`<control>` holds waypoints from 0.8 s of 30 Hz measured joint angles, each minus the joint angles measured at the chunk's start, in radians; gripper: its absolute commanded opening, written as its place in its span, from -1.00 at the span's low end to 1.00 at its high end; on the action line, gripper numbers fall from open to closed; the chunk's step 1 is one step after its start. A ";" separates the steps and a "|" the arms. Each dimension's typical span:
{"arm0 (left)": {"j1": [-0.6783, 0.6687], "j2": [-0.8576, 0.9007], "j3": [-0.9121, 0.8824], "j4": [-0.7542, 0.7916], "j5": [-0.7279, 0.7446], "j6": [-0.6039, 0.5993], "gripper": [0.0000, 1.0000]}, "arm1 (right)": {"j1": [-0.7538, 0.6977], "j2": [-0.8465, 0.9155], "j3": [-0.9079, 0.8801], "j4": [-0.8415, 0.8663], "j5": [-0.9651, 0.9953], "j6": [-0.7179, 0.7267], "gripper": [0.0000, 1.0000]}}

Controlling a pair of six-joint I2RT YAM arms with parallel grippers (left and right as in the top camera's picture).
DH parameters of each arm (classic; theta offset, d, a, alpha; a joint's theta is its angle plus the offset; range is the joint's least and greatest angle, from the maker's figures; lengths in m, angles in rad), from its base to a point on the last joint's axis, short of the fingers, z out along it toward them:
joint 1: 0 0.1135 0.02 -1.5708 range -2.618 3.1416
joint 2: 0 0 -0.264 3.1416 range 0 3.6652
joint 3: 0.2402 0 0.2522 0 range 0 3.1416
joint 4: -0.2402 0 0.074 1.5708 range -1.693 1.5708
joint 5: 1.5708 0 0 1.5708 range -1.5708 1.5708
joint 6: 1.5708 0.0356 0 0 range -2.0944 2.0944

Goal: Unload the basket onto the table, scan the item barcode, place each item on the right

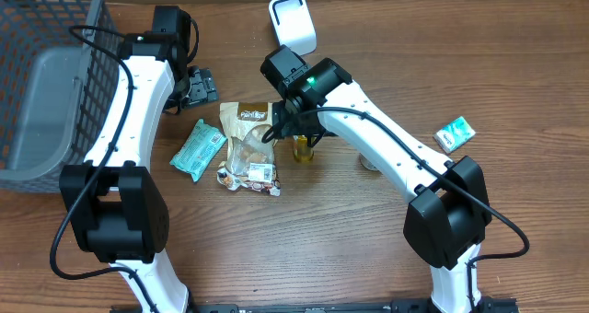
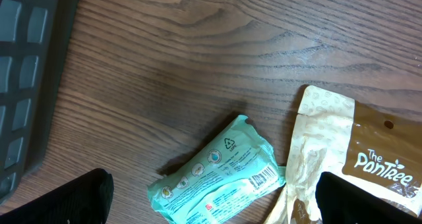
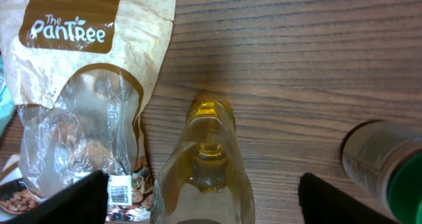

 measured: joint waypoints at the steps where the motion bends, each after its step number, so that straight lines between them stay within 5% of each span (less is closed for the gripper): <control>1: 0.000 0.000 0.000 0.000 0.000 0.000 1.00 | 0.000 0.000 0.000 -0.002 0.000 0.000 0.92; 24: 0.000 0.000 0.000 0.000 0.000 0.000 1.00 | -0.016 -0.048 0.098 -0.051 0.061 -0.001 1.00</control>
